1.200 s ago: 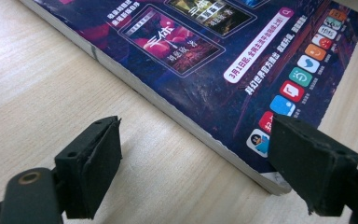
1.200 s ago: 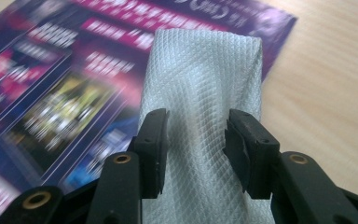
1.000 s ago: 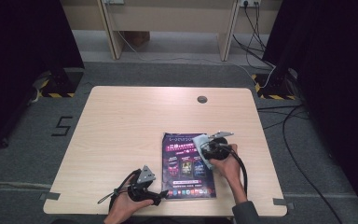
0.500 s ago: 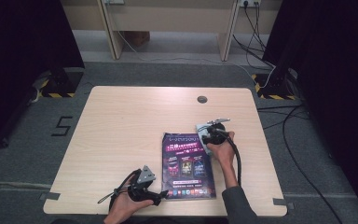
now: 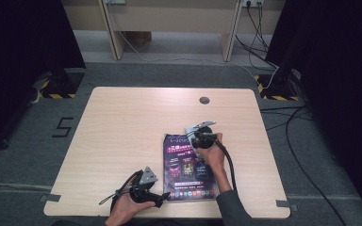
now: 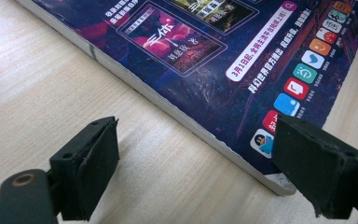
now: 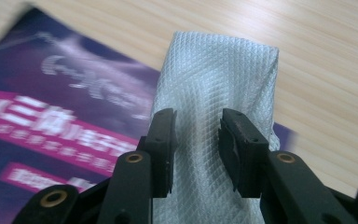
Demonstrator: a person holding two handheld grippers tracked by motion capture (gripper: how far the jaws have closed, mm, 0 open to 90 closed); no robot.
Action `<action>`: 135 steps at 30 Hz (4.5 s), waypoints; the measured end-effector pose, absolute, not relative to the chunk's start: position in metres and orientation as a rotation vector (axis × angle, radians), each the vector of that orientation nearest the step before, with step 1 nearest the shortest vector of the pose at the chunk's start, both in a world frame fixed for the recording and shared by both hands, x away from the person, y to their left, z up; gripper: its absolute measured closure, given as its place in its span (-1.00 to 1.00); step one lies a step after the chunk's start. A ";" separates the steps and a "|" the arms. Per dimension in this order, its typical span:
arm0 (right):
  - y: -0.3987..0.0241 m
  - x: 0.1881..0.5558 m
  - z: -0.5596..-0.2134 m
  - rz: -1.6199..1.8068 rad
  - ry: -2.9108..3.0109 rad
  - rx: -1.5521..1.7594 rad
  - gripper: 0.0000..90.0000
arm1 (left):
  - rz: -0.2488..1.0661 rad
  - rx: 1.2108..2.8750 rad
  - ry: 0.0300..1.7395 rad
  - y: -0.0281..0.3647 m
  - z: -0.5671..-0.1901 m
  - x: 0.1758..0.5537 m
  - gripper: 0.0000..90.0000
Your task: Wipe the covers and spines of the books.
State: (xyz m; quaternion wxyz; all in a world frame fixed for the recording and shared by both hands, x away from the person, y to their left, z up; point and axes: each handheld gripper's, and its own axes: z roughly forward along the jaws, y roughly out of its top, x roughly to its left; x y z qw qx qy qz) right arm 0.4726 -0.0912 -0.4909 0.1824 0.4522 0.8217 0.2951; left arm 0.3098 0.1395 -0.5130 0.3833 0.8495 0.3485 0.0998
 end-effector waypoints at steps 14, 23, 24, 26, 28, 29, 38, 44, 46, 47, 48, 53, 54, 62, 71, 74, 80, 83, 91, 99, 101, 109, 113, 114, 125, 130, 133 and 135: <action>-0.019 0.453 -0.492 0.934 2.533 1.016 0.45 | 0.262 2.166 0.888 0.139 -0.513 0.309 -0.69; -0.024 0.432 -0.493 0.982 2.594 0.913 0.45 | 0.261 2.163 0.895 0.140 -0.513 0.309 -0.69; -0.026 0.428 -0.494 0.991 2.602 0.897 0.45 | 0.262 2.162 0.894 0.140 -0.513 0.309 -0.69; -0.031 0.423 -0.494 1.002 2.609 0.881 0.45 | 0.259 2.162 0.894 0.139 -0.513 0.309 -0.69; -0.036 0.417 -0.495 1.006 2.605 0.877 0.45 | 0.259 2.159 0.897 0.140 -0.514 0.309 -0.69; -0.038 0.415 -0.495 1.004 2.602 0.875 0.45 | 0.261 2.156 0.900 0.140 -0.514 0.308 -0.69; -0.075 0.409 -0.493 0.973 2.566 0.960 0.50 | 0.259 2.162 0.895 0.140 -0.513 0.309 -0.69; -0.111 0.411 -0.491 0.938 2.519 1.061 0.51 | 0.255 2.158 0.895 0.140 -0.513 0.309 -0.68; -0.121 0.412 -0.491 0.961 2.507 1.106 0.54 | 0.259 2.155 0.897 0.140 -0.513 0.308 -0.68; -0.125 0.413 -0.491 0.972 2.501 1.120 0.55 | 0.260 2.156 0.895 0.140 -0.513 0.308 -0.68; -0.127 0.413 -0.492 0.980 2.494 1.124 0.58 | 0.258 2.159 0.893 0.139 -0.513 0.309 -0.68; -0.128 0.413 -0.491 0.964 2.475 1.134 0.70 | 0.261 2.159 0.890 0.140 -0.513 0.309 -0.67; -0.128 0.412 -0.490 0.957 2.474 1.124 0.73 | 0.257 2.161 0.890 0.140 -0.513 0.309 -0.67; -0.137 0.411 -0.476 0.982 2.416 1.126 0.87 | 0.254 2.161 0.892 0.140 -0.513 0.309 -0.68; -0.171 0.406 -0.439 1.100 2.261 1.160 0.89 | 0.256 2.164 0.884 0.140 -0.513 0.309 -0.67; -0.181 0.406 -0.434 1.136 2.230 1.197 0.89 | 0.254 2.161 0.890 0.140 -0.513 0.309 -0.67; -0.183 0.406 -0.435 1.150 2.239 1.209 0.89 | 0.255 2.162 0.890 0.140 -0.513 0.309 -0.67; -0.175 0.406 -0.440 1.138 2.270 1.196 0.89 | 0.251 2.166 0.887 0.140 -0.513 0.310 -0.68; -0.148 0.411 -0.468 1.050 2.414 1.157 0.86 | 0.256 2.164 0.887 0.140 -0.513 0.309 -0.67; -0.139 0.416 -0.487 0.914 2.459 1.158 0.15 | 0.247 2.165 0.887 0.140 -0.513 0.310 -0.68; -0.139 0.417 -0.490 0.913 2.469 1.177 0.10 | 0.248 2.158 0.892 0.140 -0.513 0.310 -0.68; -0.144 0.418 -0.492 0.951 2.462 1.203 0.15 | 0.249 2.159 0.889 0.140 -0.513 0.310 -0.67; -0.141 0.415 -0.493 0.940 2.451 1.171 0.30 | 0.245 2.156 0.895 0.140 -0.513 0.310 -0.68; -0.141 0.415 -0.493 0.949 2.455 1.157 0.43 | 0.247 2.158 0.891 0.140 -0.513 0.310 -0.67; -0.145 0.413 -0.483 1.049 2.437 1.185 0.76 | 0.241 2.157 0.889 0.140 -0.513 0.310 -0.67; -0.159 0.411 -0.460 1.086 2.352 1.163 0.76 | 0.240 2.161 0.888 0.141 -0.513 0.310 -0.67; -0.177 0.410 -0.447 1.097 2.286 1.192 0.76 | 0.240 2.165 0.881 0.140 -0.513 0.310 -0.66; -0.190 0.410 -0.443 1.081 2.253 1.222 0.76 | 0.239 2.163 0.885 0.141 -0.513 0.310 -0.66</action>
